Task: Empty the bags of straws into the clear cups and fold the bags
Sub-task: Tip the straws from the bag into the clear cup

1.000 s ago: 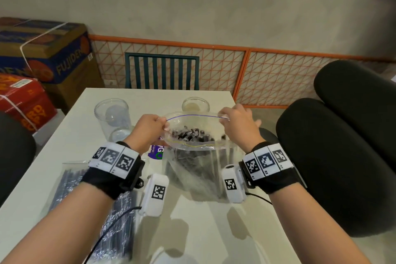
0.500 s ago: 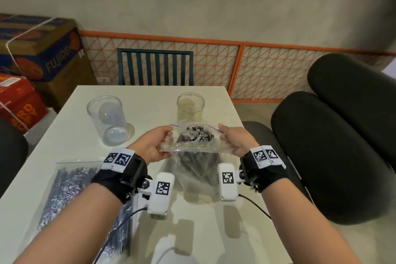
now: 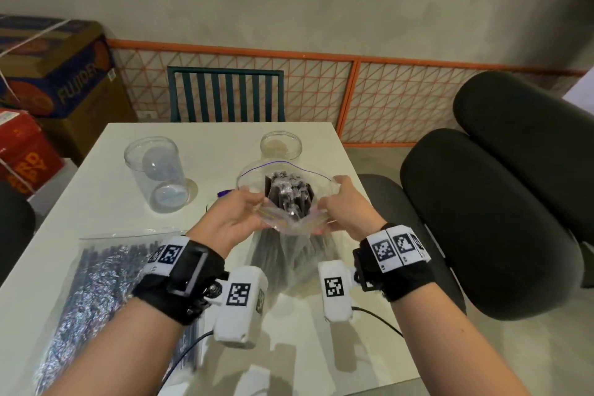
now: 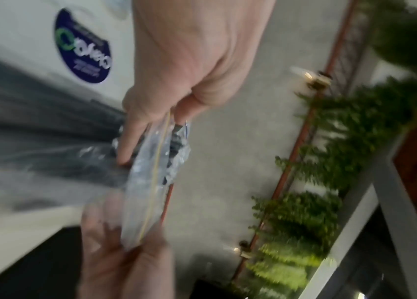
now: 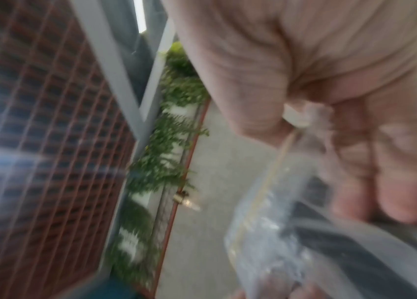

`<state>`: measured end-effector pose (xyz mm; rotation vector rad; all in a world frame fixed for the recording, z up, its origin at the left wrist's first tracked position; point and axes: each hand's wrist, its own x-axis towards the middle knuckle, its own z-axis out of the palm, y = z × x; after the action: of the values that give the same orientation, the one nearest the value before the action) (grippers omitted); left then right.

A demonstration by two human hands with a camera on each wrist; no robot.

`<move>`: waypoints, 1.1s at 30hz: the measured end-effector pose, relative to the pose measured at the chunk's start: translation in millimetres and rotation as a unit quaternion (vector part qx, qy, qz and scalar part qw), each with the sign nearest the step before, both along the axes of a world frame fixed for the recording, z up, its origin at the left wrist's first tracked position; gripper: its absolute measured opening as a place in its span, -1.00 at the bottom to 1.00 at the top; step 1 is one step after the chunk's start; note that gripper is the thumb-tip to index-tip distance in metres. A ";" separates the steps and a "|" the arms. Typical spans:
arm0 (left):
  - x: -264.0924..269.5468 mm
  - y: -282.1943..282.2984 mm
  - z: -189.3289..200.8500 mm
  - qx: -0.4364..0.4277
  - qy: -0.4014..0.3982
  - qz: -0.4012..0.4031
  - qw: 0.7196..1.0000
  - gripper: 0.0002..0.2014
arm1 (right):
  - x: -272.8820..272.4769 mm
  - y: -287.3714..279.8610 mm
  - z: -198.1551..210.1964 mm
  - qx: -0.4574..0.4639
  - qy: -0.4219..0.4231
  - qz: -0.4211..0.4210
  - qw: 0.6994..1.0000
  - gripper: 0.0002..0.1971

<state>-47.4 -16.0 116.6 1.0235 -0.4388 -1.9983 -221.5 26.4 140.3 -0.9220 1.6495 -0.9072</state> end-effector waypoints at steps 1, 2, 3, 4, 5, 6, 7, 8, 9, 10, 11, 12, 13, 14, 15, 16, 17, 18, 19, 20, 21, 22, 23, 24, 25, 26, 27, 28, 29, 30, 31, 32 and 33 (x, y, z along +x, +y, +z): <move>3.3 1.6 -1.6 0.027 0.068 0.031 0.997 -0.71 | -2.5 3.2 -5.7 -0.012 -0.067 -0.037 0.997 -0.63; 6.6 4.1 -3.5 0.052 0.130 0.055 0.989 -0.72 | -5.5 6.3 -13.0 -0.011 -0.158 -0.063 0.985 -0.73; 8.7 8.5 -3.7 0.071 0.162 0.064 0.982 -0.74 | -7.2 10.9 -20.9 0.005 -0.251 -0.083 0.964 -0.73; 9.2 13.1 -4.3 0.085 0.174 0.069 0.979 -0.76 | -8.7 14.7 -29.8 0.032 -0.324 -0.106 0.939 -0.71; 8.4 18.3 -5.4 0.090 0.170 0.074 0.979 -0.76 | -10.0 17.2 -37.9 0.056 -0.361 -0.128 0.922 -0.70; 6.9 22.0 -8.1 0.095 0.166 0.086 0.978 -0.71 | -9.9 18.2 -42.1 0.074 -0.364 -0.138 0.918 -0.71; 6.5 26.1 -10.1 0.100 0.160 0.096 0.977 -0.65 | -7.9 18.7 -40.5 0.087 -0.347 -0.139 0.923 -0.75; 6.7 28.2 -13.1 0.096 0.140 0.099 0.981 -0.66 | -5.6 18.9 -36.8 0.095 -0.315 -0.128 0.936 -0.83; 6.7 28.9 -14.4 0.086 0.098 0.088 0.988 -0.76 | -4.2 18.7 -33.5 0.100 -0.265 -0.112 0.952 -0.88; 7.0 28.7 -15.6 0.083 0.055 0.070 0.993 -0.85 | -4.3 18.2 -29.9 0.098 -0.198 -0.090 0.971 -0.81; 7.8 27.9 -16.0 0.074 0.008 0.044 0.996 -0.85 | -5.5 15.6 -27.2 0.087 -0.113 -0.059 0.988 -0.67; 8.5 26.2 -15.8 0.056 -0.041 0.017 0.997 -0.82 | -5.9 13.0 -23.5 0.062 -0.021 -0.024 0.998 -0.54; 7.8 25.5 -12.9 0.029 -0.087 -0.012 0.996 -0.80 | -5.6 9.9 -20.9 0.024 0.064 0.009 0.998 -0.45; 6.4 25.4 -10.8 0.006 -0.131 -0.038 0.991 -0.78 | -5.6 6.1 -19.6 -0.022 0.138 0.039 0.989 -0.41; 4.6 25.6 -8.8 -0.011 -0.170 -0.058 0.984 -0.76 | -5.4 1.6 -19.0 -0.064 0.186 0.055 0.979 -0.44; 3.1 25.5 -8.2 -0.020 -0.202 -0.066 0.977 -0.76 | -5.5 -3.6 -18.7 -0.095 0.204 0.060 0.973 -0.52; 2.0 25.0 -8.5 -0.028 -0.222 -0.067 0.972 -0.76 | -5.0 -6.9 -16.3 -0.119 0.209 0.061 0.969 -0.64; 1.4 24.4 -9.3 -0.033 -0.233 -0.065 0.970 -0.76 | -4.5 -10.4 -14.9 -0.143 0.208 0.060 0.966 -0.76; 1.2 22.8 -11.6 -0.037 -0.235 -0.057 0.970 -0.77 | -3.3 -12.9 -13.5 -0.154 0.201 0.061 0.966 -0.81; 1.2 21.0 -14.1 -0.036 -0.237 -0.047 0.970 -0.78 | -3.3 -15.7 -13.1 -0.152 0.180 0.057 0.970 -0.79; 1.6 18.3 -17.6 -0.029 -0.234 -0.035 0.971 -0.77 | -3.0 -17.7 -12.5 -0.137 0.147 0.041 0.979 -0.77; 3.2 16.0 -19.2 -0.018 -0.228 -0.026 0.973 -0.75 | -3.8 -19.6 -12.7 -0.123 0.107 0.018 0.986 -0.76; 5.6 12.3 -22.3 -0.003 -0.216 -0.022 0.976 -0.74 | -4.8 -20.2 -12.9 -0.104 0.080 -0.005 0.991 -0.75; 7.6 8.6 -25.6 0.015 -0.197 -0.024 0.980 -0.75 | -7.1 -21.9 -16.6 -0.091 0.062 -0.026 0.994 -0.74; 8.6 4.6 -28.0 0.036 -0.170 -0.030 0.984 -0.79 | -8.4 -22.5 -19.2 -0.069 0.063 -0.036 0.995 -0.73; 10.4 -0.2 -33.4 0.057 -0.157 -0.036 0.985 -0.84 | -9.9 -23.7 -23.2 -0.054 0.069 -0.040 0.995 -0.72; 11.8 -4.0 -38.3 0.069 -0.157 -0.043 0.984 -0.85 | -10.8 -24.7 -26.9 -0.038 0.079 -0.037 0.995 -0.71; 12.7 -9.3 -44.5 0.082 -0.149 -0.041 0.984 -0.85 | -11.7 -26.5 -31.3 -0.030 0.083 -0.042 0.995 -0.72; 12.2 -12.2 -46.3 0.095 -0.133 -0.035 0.986 -0.85 | -11.4 -26.6 -32.8 -0.019 0.078 -0.048 0.996 -0.78; 10.3 -12.4 -44.3 0.097 -0.115 -0.025 0.988 -0.84 | -11.5 -24.3 -32.3 -0.013 0.072 -0.053 0.996 -0.87; 9.3 -11.9 -41.3 0.090 -0.104 -0.018 0.990 -0.82 | -12.9 -20.0 -30.5 0.000 0.085 -0.043 0.995 -0.79; 8.5 -13.2 -41.0 0.083 -0.086 -0.009 0.993 -0.79 | -15.5 -18.6 -32.0 0.020 0.114 -0.016 0.993 -0.62; 7.6 -13.1 -41.0 0.076 -0.063 -0.002 0.995 -0.77 | -17.0 -13.7 -30.3 0.034 0.143 0.010 0.989 -0.49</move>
<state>-39.8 -29.1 75.6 1.2491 -0.3612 -2.0009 -238.5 12.7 109.9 -1.0581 1.8975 -0.7248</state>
